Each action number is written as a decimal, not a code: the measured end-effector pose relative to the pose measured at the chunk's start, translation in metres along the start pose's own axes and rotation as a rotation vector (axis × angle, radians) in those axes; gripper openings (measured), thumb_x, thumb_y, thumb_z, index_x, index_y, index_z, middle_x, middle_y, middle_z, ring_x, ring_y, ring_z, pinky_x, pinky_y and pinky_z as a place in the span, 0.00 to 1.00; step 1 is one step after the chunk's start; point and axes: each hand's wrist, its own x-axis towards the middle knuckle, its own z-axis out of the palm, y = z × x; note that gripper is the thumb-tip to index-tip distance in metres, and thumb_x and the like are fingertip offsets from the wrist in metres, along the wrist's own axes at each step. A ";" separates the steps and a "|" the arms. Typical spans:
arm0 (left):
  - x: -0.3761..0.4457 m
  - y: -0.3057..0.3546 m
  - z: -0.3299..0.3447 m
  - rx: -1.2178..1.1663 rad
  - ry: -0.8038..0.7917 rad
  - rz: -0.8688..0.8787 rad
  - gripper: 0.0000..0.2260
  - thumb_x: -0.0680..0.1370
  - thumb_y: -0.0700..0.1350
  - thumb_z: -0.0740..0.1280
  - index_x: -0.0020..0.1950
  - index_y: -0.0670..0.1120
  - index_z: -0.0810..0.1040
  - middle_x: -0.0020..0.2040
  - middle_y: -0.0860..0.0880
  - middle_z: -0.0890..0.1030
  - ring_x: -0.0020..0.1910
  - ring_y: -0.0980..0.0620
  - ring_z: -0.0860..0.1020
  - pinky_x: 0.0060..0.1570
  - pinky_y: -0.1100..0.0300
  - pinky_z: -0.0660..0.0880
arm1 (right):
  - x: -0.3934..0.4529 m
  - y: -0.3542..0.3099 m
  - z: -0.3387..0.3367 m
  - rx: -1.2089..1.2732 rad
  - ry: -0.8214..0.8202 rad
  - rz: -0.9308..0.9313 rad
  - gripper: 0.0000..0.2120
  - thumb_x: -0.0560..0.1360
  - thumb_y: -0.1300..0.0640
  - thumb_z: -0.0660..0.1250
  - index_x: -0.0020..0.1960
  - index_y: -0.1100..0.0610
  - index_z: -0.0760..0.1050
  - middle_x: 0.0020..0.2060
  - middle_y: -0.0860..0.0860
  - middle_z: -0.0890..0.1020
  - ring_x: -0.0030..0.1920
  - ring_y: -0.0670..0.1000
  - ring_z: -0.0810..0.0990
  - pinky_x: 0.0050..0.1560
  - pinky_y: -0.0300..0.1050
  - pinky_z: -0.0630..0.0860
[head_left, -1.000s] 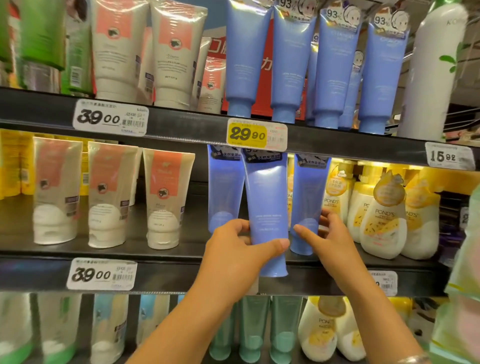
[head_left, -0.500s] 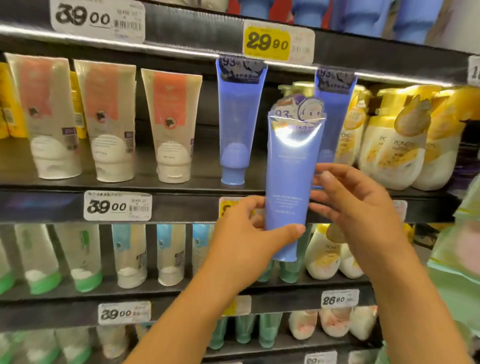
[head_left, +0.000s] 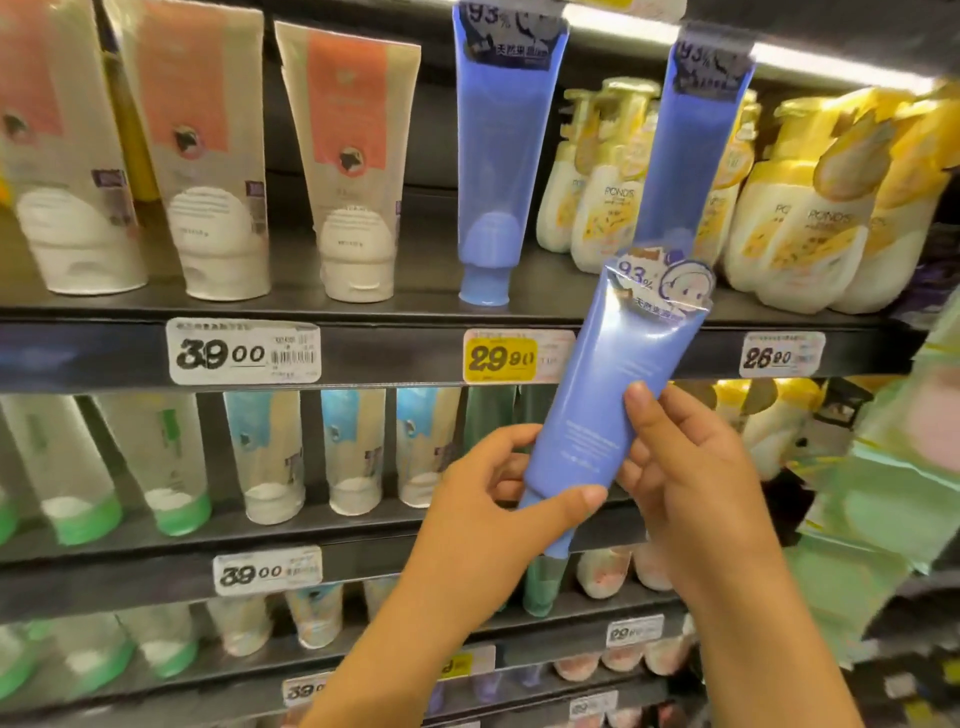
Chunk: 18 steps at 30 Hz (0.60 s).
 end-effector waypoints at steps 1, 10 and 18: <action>-0.003 -0.003 -0.001 -0.037 -0.006 -0.016 0.18 0.65 0.47 0.77 0.53 0.51 0.79 0.44 0.52 0.84 0.40 0.58 0.82 0.39 0.69 0.76 | -0.004 0.003 0.002 0.023 0.019 0.014 0.12 0.69 0.53 0.65 0.49 0.56 0.80 0.46 0.53 0.84 0.46 0.52 0.83 0.43 0.45 0.81; -0.032 -0.026 -0.023 -0.437 -0.098 -0.313 0.19 0.60 0.53 0.74 0.47 0.45 0.83 0.44 0.44 0.85 0.39 0.48 0.82 0.39 0.58 0.80 | -0.037 0.028 0.020 0.061 0.158 0.084 0.12 0.70 0.52 0.64 0.48 0.57 0.79 0.40 0.52 0.85 0.40 0.49 0.84 0.36 0.39 0.79; -0.060 -0.045 -0.048 -1.013 -0.214 -0.643 0.17 0.67 0.49 0.68 0.49 0.38 0.84 0.49 0.33 0.81 0.34 0.43 0.81 0.35 0.55 0.81 | -0.065 0.045 0.040 0.080 0.188 0.108 0.12 0.70 0.53 0.64 0.49 0.58 0.78 0.37 0.50 0.85 0.36 0.46 0.83 0.35 0.37 0.79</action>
